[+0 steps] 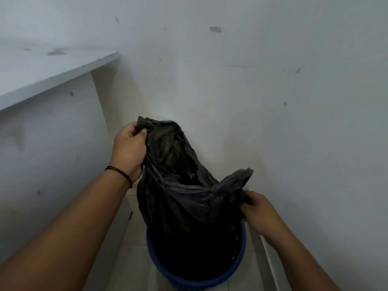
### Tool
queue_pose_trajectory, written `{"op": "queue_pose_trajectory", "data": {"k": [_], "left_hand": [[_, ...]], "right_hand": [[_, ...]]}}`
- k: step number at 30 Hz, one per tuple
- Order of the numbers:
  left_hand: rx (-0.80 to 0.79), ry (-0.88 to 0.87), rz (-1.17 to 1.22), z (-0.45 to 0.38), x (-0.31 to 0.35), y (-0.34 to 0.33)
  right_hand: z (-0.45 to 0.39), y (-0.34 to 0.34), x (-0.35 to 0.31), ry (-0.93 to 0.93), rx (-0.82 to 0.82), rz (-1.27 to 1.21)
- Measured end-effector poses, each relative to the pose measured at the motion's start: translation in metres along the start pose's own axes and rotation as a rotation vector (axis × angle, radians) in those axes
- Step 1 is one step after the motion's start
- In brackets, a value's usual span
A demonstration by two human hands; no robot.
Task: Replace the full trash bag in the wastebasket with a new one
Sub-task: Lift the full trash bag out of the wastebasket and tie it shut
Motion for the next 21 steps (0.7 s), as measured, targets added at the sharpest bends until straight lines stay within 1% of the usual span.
{"op": "queue_pose_trajectory", "data": {"k": [3,5,6,8,9,10,11,12,14,15,16,17,19,21], "left_hand": [[0.045,0.0,0.039,-0.005,0.012,0.006],[0.039,-0.001,0.07,-0.002,0.015,0.007],[0.024,0.004,0.081,0.001,0.014,0.006],[-0.001,0.02,0.093,0.007,0.012,0.005],[-0.004,0.029,0.09,0.011,0.012,0.006],[-0.004,0.041,0.087,0.014,0.011,0.007],[-0.002,0.052,0.085,0.017,0.011,0.01],[-0.003,0.062,0.086,0.02,0.011,0.012],[-0.01,0.083,0.099,0.026,0.012,0.014],[-0.013,0.093,0.108,0.029,0.013,0.015],[-0.014,0.104,0.115,0.032,0.015,0.015],[-0.014,0.115,0.124,0.035,0.016,0.016],[-0.017,0.139,0.151,0.041,0.019,0.018],[-0.025,0.159,0.168,0.046,0.021,0.02]], "right_hand": [[0.024,0.002,-0.007,0.005,-0.068,-0.091],[0.029,0.004,-0.001,-0.066,-0.104,-0.145],[0.031,0.004,0.004,-0.13,-0.141,-0.224],[0.036,-0.003,0.007,-0.283,-0.281,-0.515],[0.037,-0.006,0.005,-0.347,-0.33,-0.654],[0.038,-0.008,0.004,-0.415,-0.35,-0.74],[0.036,-0.01,0.006,-0.479,-0.336,-0.758],[0.034,-0.011,0.009,-0.532,-0.317,-0.692],[0.032,-0.016,0.008,-0.571,-0.31,-0.44],[0.03,-0.015,0.001,-0.549,-0.273,-0.297],[0.026,-0.009,-0.007,-0.503,-0.193,-0.19],[0.02,0.001,-0.013,-0.445,-0.087,-0.143],[0.008,0.029,-0.028,-0.33,0.131,-0.2],[0.004,0.056,-0.047,-0.211,0.266,-0.277]]}}
Point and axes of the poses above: each hand's wrist, its own z-axis away from the middle knuckle, its own y-axis out of the back of the hand, x = y × z, the point moved 8 cm from there along -z, towards the middle knuckle, and after that the axes turned 2 degrees about -z, right-handed, at the moved point
